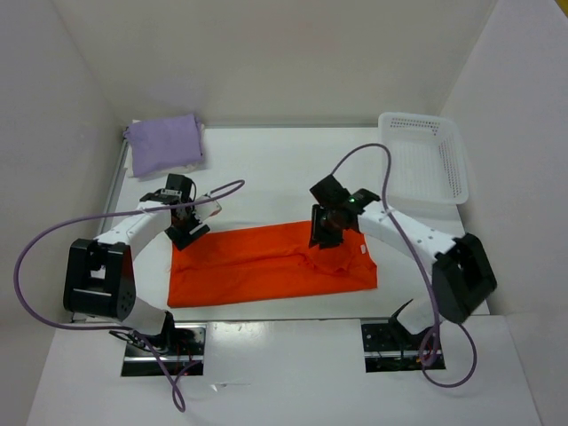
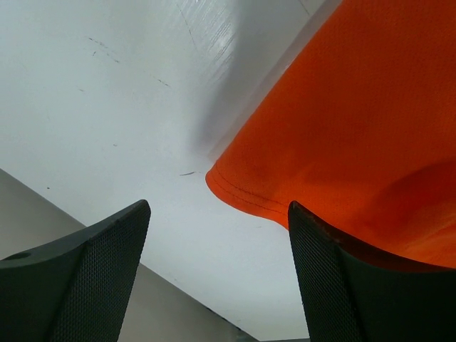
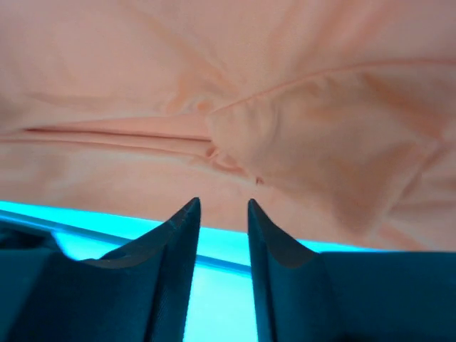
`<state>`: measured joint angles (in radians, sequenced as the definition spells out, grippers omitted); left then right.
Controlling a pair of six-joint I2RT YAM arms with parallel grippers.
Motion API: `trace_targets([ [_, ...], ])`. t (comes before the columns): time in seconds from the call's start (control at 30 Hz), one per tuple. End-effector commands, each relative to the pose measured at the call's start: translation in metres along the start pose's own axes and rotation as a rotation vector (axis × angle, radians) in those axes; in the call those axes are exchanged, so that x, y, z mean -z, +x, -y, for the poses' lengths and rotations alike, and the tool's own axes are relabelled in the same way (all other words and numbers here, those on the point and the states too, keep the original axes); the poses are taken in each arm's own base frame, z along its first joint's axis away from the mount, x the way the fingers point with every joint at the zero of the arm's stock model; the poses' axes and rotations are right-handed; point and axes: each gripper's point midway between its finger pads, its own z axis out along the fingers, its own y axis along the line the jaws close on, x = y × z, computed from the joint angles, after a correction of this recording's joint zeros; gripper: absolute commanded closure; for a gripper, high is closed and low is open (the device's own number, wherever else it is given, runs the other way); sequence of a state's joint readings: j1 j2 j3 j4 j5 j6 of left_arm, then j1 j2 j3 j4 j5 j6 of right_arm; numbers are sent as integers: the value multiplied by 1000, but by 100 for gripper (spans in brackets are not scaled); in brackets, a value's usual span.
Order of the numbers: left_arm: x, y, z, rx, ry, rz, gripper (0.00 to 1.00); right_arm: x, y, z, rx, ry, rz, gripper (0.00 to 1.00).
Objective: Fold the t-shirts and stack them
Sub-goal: Fold the other side of the tshirt into a rectangle, then rotate the tshirt 90 degrees
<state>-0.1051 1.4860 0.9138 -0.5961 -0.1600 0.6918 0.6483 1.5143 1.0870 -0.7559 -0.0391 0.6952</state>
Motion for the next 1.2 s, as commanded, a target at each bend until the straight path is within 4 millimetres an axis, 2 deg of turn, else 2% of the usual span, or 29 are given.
trace_targets([
  [0.0,1,-10,-8,47,-23,31,15,13,9,28,-133,90,49,63],
  [0.03,1,-10,-8,47,-23,31,15,5,16,36,-145,95,32,66],
  [0.07,-1,-11,-9,57,-21,29,15,-2,20,39,-160,109,18,76],
  [0.17,-2,-13,-10,66,-20,28,15,-16,30,55,-188,184,-6,96],
  [0.3,-8,-8,-18,89,-57,4,14,-19,35,71,-216,239,-3,97],
  [0.33,-12,-2,-19,113,-52,-11,12,-11,25,64,-226,220,31,97],
  [0.37,-15,-2,-16,134,-28,-3,12,-5,23,68,-242,249,45,92],
  [0.4,-13,-5,-21,147,-29,15,12,3,17,67,-258,253,73,68],
  [0.47,-18,-1,-25,186,-12,16,9,22,15,72,-297,260,126,57],
  [0.5,-16,-7,-29,188,-18,40,7,30,21,82,-340,297,137,43],
  [0.6,-18,-7,-37,222,-34,60,0,46,31,99,-437,283,171,36],
  [0.63,-20,-8,-34,221,-17,65,0,44,38,106,-517,275,152,28],
  [0.7,-26,-7,-38,240,-16,70,0,50,37,108,-616,202,190,25],
  [0.73,-31,-8,-34,238,8,72,0,51,36,107,-721,165,204,25],
  [0.8,-38,-4,-39,264,11,77,0,55,43,112,-832,111,247,25],
  [0.83,-37,-10,-40,264,18,100,0,57,42,113,-917,91,277,24],
  [0.9,-37,-12,-44,275,34,114,0,61,41,118,-968,59,309,18],
  [0.93,-41,-7,-38,286,67,97,0,62,38,124,-1000,62,325,18],
  [1.0,-45,-7,-37,274,88,90,2,54,40,129,-971,121,273,17],
  [1.07,-45,-3,-36,272,95,78,11,47,39,130,-915,176,226,13],
  [1.13,-48,0,-36,262,94,63,24,29,48,133,-868,261,127,13],
  [1.17,-52,7,-31,262,102,37,27,23,50,133,-837,273,100,13],
])
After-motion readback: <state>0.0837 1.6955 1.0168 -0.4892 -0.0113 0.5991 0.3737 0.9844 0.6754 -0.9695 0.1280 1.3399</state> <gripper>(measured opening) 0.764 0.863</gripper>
